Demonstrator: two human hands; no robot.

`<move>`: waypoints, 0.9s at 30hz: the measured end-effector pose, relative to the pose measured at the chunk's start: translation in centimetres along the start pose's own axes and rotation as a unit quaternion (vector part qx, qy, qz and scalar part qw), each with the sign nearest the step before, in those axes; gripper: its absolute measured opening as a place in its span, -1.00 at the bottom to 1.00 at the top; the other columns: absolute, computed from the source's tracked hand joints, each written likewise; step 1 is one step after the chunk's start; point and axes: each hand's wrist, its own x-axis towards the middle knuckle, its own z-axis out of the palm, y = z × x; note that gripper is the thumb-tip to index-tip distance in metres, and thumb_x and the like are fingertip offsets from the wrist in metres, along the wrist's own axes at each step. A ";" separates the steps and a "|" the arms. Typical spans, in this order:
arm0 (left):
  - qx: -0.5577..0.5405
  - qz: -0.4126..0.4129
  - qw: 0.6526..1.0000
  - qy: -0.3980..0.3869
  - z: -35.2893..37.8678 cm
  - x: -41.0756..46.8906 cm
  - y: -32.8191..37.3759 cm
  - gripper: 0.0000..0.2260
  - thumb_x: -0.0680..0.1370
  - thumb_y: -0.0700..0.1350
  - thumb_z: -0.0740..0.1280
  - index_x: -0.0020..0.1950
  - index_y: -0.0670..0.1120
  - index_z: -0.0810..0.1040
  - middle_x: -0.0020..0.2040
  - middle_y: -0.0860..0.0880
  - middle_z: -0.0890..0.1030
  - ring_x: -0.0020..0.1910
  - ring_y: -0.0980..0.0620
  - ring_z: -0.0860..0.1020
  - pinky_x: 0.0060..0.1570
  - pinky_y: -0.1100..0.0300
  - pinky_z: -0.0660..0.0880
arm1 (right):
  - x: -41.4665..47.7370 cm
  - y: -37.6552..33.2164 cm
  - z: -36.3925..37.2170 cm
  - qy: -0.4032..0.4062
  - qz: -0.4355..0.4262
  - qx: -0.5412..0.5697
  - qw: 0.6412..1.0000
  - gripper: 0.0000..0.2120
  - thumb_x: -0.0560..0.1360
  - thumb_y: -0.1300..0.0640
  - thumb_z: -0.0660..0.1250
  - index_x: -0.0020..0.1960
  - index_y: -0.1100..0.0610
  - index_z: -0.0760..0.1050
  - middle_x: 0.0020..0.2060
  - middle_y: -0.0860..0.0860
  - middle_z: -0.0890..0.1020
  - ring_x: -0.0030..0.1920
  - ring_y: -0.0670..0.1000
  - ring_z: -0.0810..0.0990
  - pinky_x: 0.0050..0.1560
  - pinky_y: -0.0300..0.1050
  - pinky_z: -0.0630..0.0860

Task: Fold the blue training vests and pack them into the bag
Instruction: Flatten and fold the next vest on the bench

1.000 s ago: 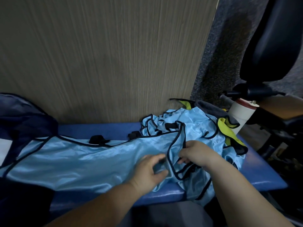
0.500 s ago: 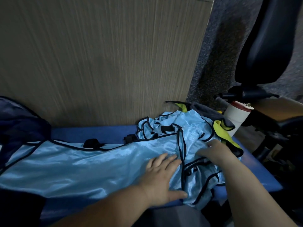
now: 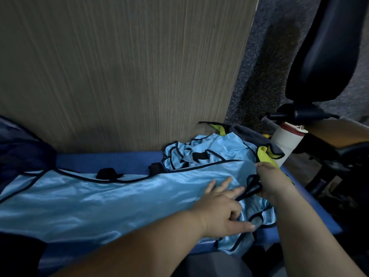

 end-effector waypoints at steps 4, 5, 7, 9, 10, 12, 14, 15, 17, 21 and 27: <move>-0.019 -0.011 1.000 0.015 -0.2 0.0 -0.2 -0.62 0.55 0.24 0.27 -0.21 -0.06 0.52 0.59 0.14 0.07 0.57 0.06 -0.21 0.47 -0.03 -0.36 | 0.7 0.3 -0.3 -0.029 0.066 0.030 0.997 -0.10 0.31 -0.58 0.20 0.35 0.10 0.37 0.22 0.09 0.54 0.19 0.21 0.56 0.11 0.14 0.53; -0.033 -0.011 0.999 0.028 -0.3 -0.1 -0.3 -0.65 0.55 0.22 0.28 -0.19 -0.05 0.51 0.58 0.14 0.09 0.57 0.07 -0.17 0.48 0.00 -0.34 | 0.4 0.3 -0.4 -0.042 0.074 0.011 0.996 0.01 0.17 -0.61 0.30 0.38 0.05 0.33 0.24 0.08 0.53 0.20 0.22 0.55 0.10 0.15 0.54; -0.075 -0.018 0.994 0.080 -0.1 -0.7 -0.6 -0.72 0.57 0.19 0.27 -0.03 -0.02 0.51 0.55 0.13 0.19 0.57 0.09 -0.05 0.52 0.05 -0.23 | 0.5 0.6 -0.4 -0.056 0.066 -0.020 0.996 -0.05 0.12 -0.34 0.55 0.35 0.09 0.37 0.14 0.13 0.60 0.04 0.21 0.63 -0.11 0.03 0.57; -0.114 -0.068 0.982 0.131 0.2 -1.5 -1.3 -0.66 0.60 0.20 0.19 0.28 0.05 0.41 0.53 0.12 0.23 0.54 0.10 0.06 0.53 0.01 -0.02 | 0.2 0.6 -0.5 -0.060 0.042 -0.069 0.995 -0.35 0.28 0.11 0.58 0.31 0.15 0.41 -0.01 0.20 0.63 -0.21 0.17 0.64 -0.35 -0.09 0.50; -0.114 -0.103 0.978 0.141 0.3 -1.9 -1.8 -0.60 0.62 0.21 0.13 0.41 0.12 0.30 0.54 0.12 0.18 0.54 0.11 0.04 0.53 0.00 0.01 | 0.0 0.4 -0.6 -0.050 0.025 -0.081 0.995 -0.47 0.34 0.25 0.53 0.27 0.15 0.45 -0.09 0.20 0.64 -0.30 0.15 0.61 -0.41 -0.12 0.46; -0.040 -0.166 0.978 0.123 0.5 -2.8 -3.1 -0.51 0.63 0.25 -0.02 0.55 0.21 0.03 0.58 0.19 -0.02 0.56 0.14 -0.18 0.54 -0.03 -0.16 | 0.3 0.2 -0.9 -0.031 -0.012 -0.073 0.997 -0.59 0.38 0.32 0.47 0.20 0.14 0.52 -0.19 0.18 0.64 -0.39 0.14 0.57 -0.46 -0.14 0.44; 0.029 -0.221 0.970 0.098 0.7 -3.7 -4.3 -0.45 0.61 0.30 -0.12 0.57 0.22 -0.16 0.56 0.25 -0.21 0.51 0.15 -0.35 0.50 -0.09 -0.32 | -0.1 -0.4 -1.2 -0.018 -0.035 -0.016 0.999 -0.70 0.44 0.37 0.40 0.11 0.10 0.54 -0.23 0.15 0.62 -0.43 0.10 0.54 -0.51 -0.17 0.42; 0.037 -0.244 0.965 0.092 0.6 -4.1 -4.8 -0.43 0.59 0.33 -0.14 0.56 0.22 -0.20 0.55 0.25 -0.26 0.50 0.14 -0.38 0.48 -0.11 -0.36 | -0.4 -0.8 -1.4 -0.019 -0.045 0.017 0.999 -0.73 0.47 0.39 0.35 0.09 0.11 0.53 -0.29 0.13 0.58 -0.48 0.05 0.48 -0.56 -0.20 0.37; 0.034 -0.285 0.956 0.061 0.6 -4.6 -5.8 -0.38 0.57 0.38 -0.15 0.56 0.22 -0.24 0.55 0.24 -0.28 0.51 0.12 -0.39 0.46 -0.15 -0.38 | -0.4 -1.1 -2.0 -0.018 -0.063 0.062 0.996 -0.75 0.51 0.40 0.31 0.11 0.14 0.53 -0.34 0.11 0.52 -0.50 0.02 0.41 -0.57 -0.20 0.31; 0.075 -0.309 0.946 -0.059 -0.1 -5.3 -7.1 -0.23 0.49 0.48 -0.05 0.55 0.20 -0.30 0.55 0.18 -0.33 0.52 0.05 -0.38 0.42 -0.22 -0.41 | -0.8 -1.1 -2.0 -0.047 -0.080 0.076 0.993 -0.71 0.50 0.37 0.35 0.14 0.07 0.54 -0.18 0.15 0.58 -0.22 0.17 0.49 -0.32 -0.05 0.34; 0.036 -0.317 0.948 -0.012 -0.8 -5.6 -7.4 -0.17 0.44 0.51 0.06 0.57 0.22 -0.20 0.58 0.16 -0.23 0.54 0.03 -0.34 0.45 -0.20 -0.36 | -2.5 -2.3 0.7 -0.045 -0.177 0.014 0.983 -0.54 0.49 0.36 0.36 0.23 -0.11 0.48 0.01 0.08 0.62 -0.14 0.14 0.65 -0.12 0.11 0.62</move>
